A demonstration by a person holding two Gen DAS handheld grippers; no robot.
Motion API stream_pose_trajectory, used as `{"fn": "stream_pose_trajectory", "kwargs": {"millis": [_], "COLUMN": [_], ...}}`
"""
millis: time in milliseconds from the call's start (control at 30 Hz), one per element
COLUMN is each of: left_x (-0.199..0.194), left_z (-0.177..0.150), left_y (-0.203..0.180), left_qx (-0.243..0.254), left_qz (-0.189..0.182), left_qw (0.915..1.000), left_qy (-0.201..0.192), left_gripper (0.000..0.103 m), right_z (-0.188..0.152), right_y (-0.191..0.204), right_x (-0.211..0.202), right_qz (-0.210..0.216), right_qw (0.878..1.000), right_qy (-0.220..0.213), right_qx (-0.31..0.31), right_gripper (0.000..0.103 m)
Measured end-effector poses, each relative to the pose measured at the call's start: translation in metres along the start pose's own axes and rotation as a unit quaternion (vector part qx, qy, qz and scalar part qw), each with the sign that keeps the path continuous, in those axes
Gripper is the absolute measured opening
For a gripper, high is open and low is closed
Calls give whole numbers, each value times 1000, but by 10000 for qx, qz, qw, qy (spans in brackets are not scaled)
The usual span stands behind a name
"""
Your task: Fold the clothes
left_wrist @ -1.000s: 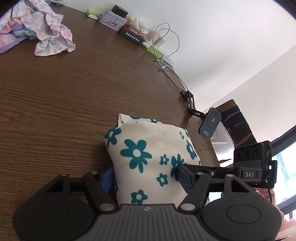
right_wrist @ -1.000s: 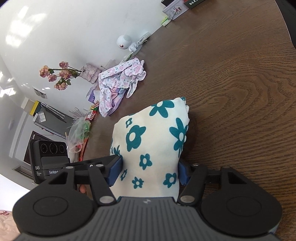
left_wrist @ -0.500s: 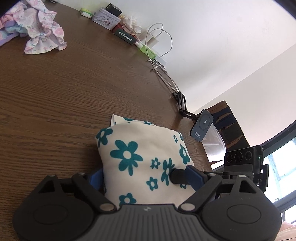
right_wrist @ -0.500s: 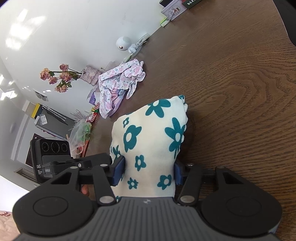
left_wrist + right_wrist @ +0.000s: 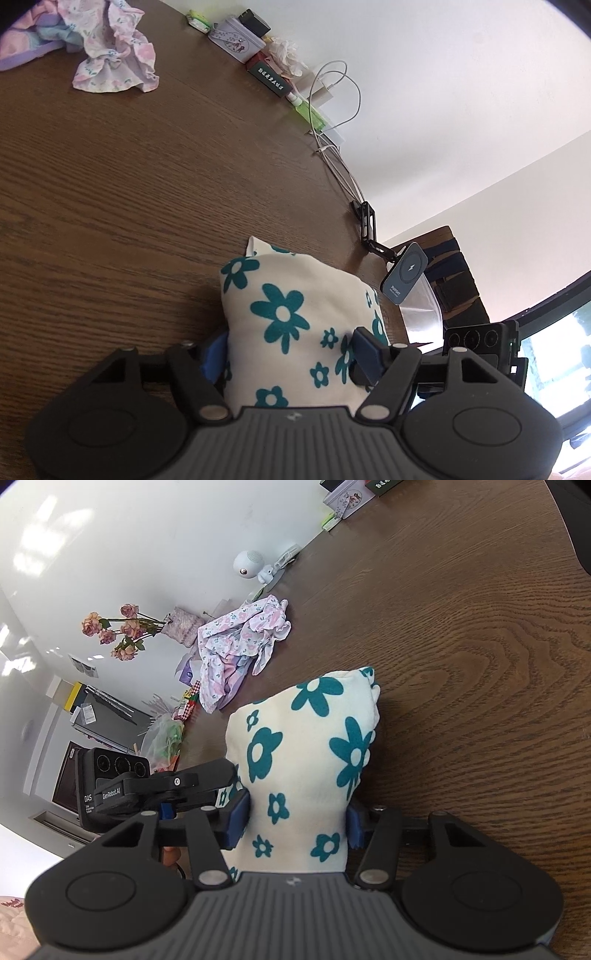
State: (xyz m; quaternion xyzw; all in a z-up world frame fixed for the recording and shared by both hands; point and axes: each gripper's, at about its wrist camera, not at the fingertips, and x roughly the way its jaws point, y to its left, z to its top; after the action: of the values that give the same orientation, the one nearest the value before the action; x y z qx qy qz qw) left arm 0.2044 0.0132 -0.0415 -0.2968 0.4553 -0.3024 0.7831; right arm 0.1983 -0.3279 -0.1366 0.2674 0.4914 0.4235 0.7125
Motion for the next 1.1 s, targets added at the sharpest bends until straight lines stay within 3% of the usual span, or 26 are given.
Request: {"fn": "stream_pose_trajectory", "kwargs": {"millis": [367,500,667,1100], "left_x": [-1,-3,-7,-19], "left_z": [-7,-9,-9,4], "left_y": [-14,-19,-22,-28], "left_qx": [241,376,444,402], "left_qz": [420,426,386,225], "left_qw": [9988,9983,9981,9979], "left_qy": [-94,-140,-179,-449], "left_gripper": [55,40,31,29], "right_z": [0,0,1,19], "right_y": [1,6,11,29], "right_x": [1,0,0,-2], "right_qz": [-98,-164,-228,-220], "right_qw": [9999,9998,9996,9987], "right_qy": [-14,-12,-23,-99], "right_qx": [-44,-98,-157,-457], "right_gripper": [44,42,39,37]}}
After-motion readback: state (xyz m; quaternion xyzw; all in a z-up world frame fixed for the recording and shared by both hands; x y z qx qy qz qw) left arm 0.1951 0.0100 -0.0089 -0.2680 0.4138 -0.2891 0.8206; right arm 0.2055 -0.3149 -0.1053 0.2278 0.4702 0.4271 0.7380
